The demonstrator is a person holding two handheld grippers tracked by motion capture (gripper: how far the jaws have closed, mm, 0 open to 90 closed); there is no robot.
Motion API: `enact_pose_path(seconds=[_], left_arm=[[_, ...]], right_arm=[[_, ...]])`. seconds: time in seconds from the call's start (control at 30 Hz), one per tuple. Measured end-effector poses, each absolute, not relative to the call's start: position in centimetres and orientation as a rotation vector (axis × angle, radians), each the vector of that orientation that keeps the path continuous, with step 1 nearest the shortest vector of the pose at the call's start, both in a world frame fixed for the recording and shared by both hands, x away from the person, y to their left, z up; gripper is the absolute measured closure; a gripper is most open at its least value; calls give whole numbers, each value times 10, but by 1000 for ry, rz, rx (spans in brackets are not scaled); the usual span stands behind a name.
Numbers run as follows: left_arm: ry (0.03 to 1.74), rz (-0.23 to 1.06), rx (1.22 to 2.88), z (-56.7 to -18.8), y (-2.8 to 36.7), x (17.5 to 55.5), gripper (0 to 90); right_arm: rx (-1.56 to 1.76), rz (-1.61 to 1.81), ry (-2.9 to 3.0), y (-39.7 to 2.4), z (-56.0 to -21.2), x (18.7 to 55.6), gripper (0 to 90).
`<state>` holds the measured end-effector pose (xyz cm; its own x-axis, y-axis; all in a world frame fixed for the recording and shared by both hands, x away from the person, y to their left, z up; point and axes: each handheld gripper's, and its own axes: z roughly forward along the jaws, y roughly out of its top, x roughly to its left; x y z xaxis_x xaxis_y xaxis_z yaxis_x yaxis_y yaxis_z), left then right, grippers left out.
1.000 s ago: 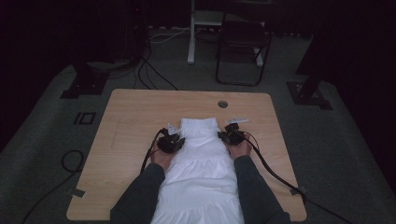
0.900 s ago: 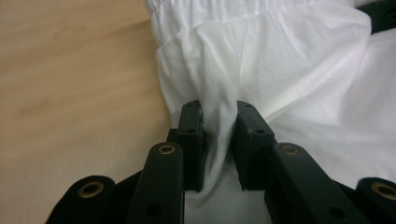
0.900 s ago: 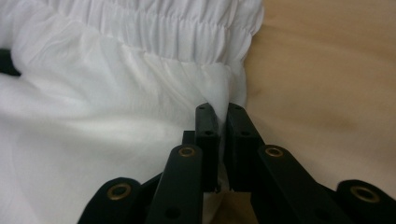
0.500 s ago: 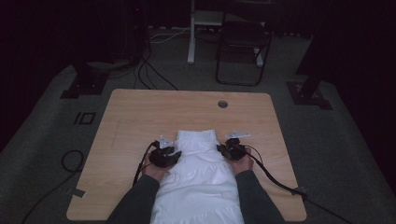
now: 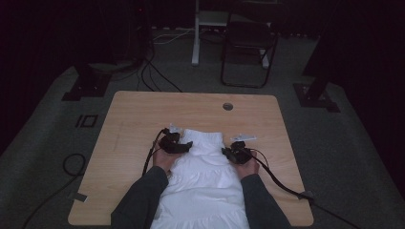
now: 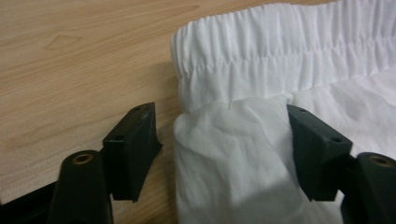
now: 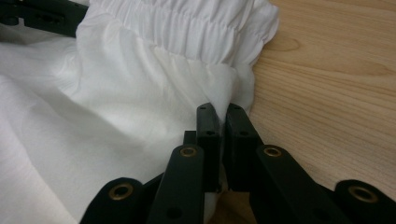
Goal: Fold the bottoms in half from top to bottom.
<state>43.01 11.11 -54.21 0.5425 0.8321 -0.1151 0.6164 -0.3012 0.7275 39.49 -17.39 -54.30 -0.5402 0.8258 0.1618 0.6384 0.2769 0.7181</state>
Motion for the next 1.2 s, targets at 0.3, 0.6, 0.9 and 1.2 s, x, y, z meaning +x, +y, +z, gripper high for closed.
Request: enact_pose_path(seconds=[0.3, 0.6, 0.9, 1.2], left_arm=[[1108, 409, 2077, -543, 108, 424, 391], [1106, 407, 2075, -543, 107, 424, 391], [1104, 389, 2105, -540, 101, 418, 402], [1095, 329, 2132, -536, 95, 416, 737]], right_arm=[[1380, 1216, 2310, -186, -529, 406, 570], [1297, 1139, 2365, -162, -525, 430, 218], [1322, 987, 2384, -146, -534, 429, 410], [1372, 1017, 2414, -145, -532, 427, 761]])
